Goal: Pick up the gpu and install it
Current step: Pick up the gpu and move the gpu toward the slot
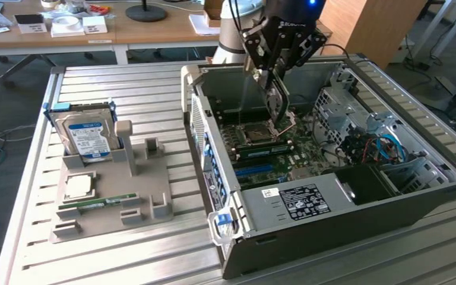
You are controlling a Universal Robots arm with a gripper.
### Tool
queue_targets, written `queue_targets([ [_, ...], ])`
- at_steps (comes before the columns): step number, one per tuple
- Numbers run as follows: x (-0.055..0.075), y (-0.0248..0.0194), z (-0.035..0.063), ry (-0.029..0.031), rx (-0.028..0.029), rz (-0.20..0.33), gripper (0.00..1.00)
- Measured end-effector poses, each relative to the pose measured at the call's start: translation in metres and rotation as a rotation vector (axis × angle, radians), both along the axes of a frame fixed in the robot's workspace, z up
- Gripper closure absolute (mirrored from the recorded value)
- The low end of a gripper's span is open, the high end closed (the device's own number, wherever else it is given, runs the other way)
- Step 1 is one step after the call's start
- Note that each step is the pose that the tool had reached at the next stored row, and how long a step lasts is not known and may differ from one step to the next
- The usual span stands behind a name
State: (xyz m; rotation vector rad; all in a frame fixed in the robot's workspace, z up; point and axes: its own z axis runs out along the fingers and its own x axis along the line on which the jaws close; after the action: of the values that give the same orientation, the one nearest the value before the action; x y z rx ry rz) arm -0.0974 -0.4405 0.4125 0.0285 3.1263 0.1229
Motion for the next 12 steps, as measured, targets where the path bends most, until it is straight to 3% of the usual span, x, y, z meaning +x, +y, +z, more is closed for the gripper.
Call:
queue_targets([
  [12, 0.034, 0.0, 0.0, 0.0, 0.0003, 0.001, 0.73],
])
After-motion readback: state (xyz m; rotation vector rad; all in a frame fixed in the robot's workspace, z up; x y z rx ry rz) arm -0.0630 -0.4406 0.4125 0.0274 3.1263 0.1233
